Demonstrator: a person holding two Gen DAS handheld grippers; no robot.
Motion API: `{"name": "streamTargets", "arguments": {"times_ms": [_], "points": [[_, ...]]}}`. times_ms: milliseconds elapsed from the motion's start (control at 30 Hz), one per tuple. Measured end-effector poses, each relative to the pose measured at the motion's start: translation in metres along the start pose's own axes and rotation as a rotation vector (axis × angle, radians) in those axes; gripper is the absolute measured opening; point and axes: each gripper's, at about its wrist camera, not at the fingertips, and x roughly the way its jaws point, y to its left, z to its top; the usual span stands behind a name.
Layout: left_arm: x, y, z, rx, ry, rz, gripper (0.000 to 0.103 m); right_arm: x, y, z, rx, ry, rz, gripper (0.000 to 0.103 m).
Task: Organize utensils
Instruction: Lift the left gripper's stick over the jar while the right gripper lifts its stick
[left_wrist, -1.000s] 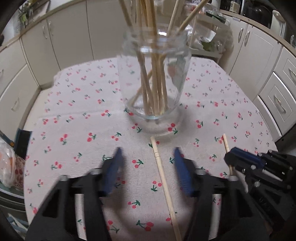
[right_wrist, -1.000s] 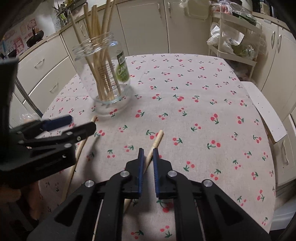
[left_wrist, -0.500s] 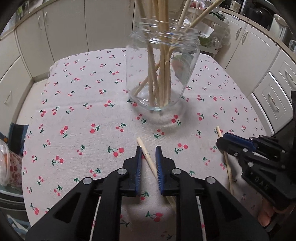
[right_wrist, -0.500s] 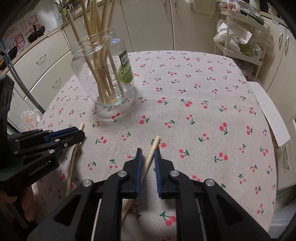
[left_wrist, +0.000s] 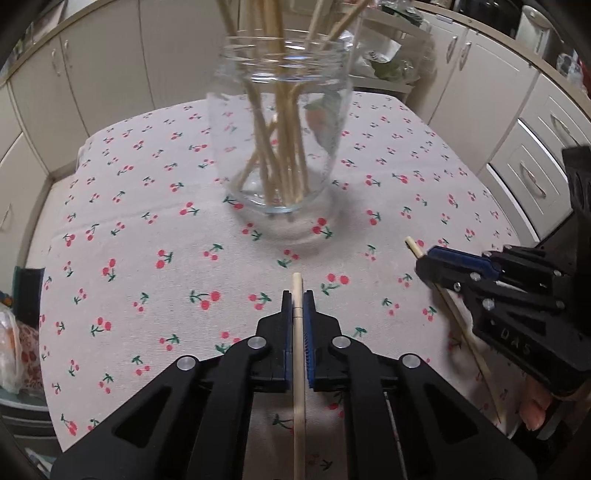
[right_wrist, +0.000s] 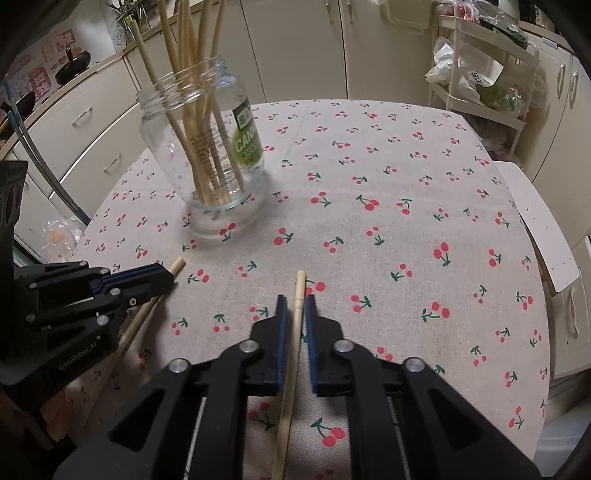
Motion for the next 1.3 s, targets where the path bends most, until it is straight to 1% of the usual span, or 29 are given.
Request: {"name": "streamTargets", "arguments": {"times_ms": [33,67,100,167,200,233,267,300,333,400,433,500,600,633,700,733,767,833,900,1000,1033,1167,1300], "points": [[0.001,0.001,0.000,0.001,0.001,0.008,0.016,0.000,0.003,0.000,-0.014,-0.002,-0.004,0.018],[0.002,0.001,0.001,0.002,0.003,0.016,0.027,0.000,0.005,-0.001,-0.029,-0.003,-0.009,0.020],[0.004,0.002,0.001,-0.001,0.002,0.014,0.036,0.001,0.008,-0.001,-0.041,-0.005,-0.017,0.021],[0.005,-0.003,0.001,0.008,-0.004,0.024,0.039,0.001,0.010,-0.002,-0.058,-0.014,-0.032,0.021],[0.006,-0.006,0.000,0.022,-0.007,0.040,0.039,0.001,0.009,-0.002,-0.055,-0.018,-0.035,0.017],[0.007,-0.009,0.000,0.037,-0.012,0.056,0.038,0.001,0.007,-0.002,-0.048,-0.022,-0.045,0.008],[0.007,-0.010,-0.001,0.047,-0.018,0.068,0.024,0.001,0.004,-0.002,-0.035,-0.025,-0.040,0.007],[0.007,-0.011,-0.001,0.054,-0.024,0.074,0.006,0.000,0.001,-0.002,-0.021,-0.026,-0.028,0.006],[0.007,-0.010,-0.001,0.055,-0.020,0.056,0.005,0.000,0.000,-0.002,-0.018,-0.029,-0.026,0.006],[0.004,-0.009,-0.001,0.046,-0.022,0.050,0.005,-0.001,0.002,-0.003,-0.022,-0.037,-0.034,0.006],[0.002,-0.009,-0.002,0.041,-0.027,0.048,0.005,-0.002,-0.001,-0.003,-0.004,-0.037,-0.023,0.006],[-0.011,-0.003,-0.002,0.003,-0.063,0.028,0.005,-0.005,-0.010,-0.003,0.054,-0.046,0.026,0.006],[-0.042,0.008,0.002,-0.053,-0.177,-0.007,0.005,-0.020,-0.026,0.001,0.171,-0.119,0.144,0.006],[-0.053,0.012,0.004,-0.070,-0.221,-0.021,0.005,-0.028,-0.031,0.003,0.205,-0.163,0.183,0.006],[-0.079,0.020,0.010,-0.113,-0.338,-0.061,0.005,-0.044,-0.036,0.006,0.257,-0.245,0.243,0.006],[-0.092,0.024,0.014,-0.135,-0.395,-0.075,0.005,-0.054,-0.039,0.009,0.281,-0.301,0.272,0.006],[-0.101,0.027,0.018,-0.151,-0.437,-0.082,0.005,-0.062,-0.038,0.010,0.289,-0.343,0.284,0.006],[-0.121,0.030,0.027,-0.178,-0.535,-0.106,0.005,-0.081,-0.036,0.014,0.289,-0.432,0.292,0.006],[-0.138,0.029,0.039,-0.193,-0.635,-0.101,0.005,-0.093,-0.034,0.019,0.283,-0.484,0.290,0.006],[-0.153,0.029,0.056,-0.227,-0.745,-0.105,0.005,-0.108,-0.032,0.030,0.260,-0.553,0.281,0.006],[-0.157,0.028,0.063,-0.244,-0.790,-0.099,0.005,-0.110,-0.032,0.034,0.252,-0.567,0.278,0.006],[-0.164,0.030,0.084,-0.315,-0.904,-0.070,0.005,-0.115,-0.034,0.035,0.245,-0.601,0.272,0.006],[-0.158,0.035,0.100,-0.386,-0.987,-0.023,0.005,-0.108,-0.038,0.030,0.260,-0.593,0.270,0.006]]}}
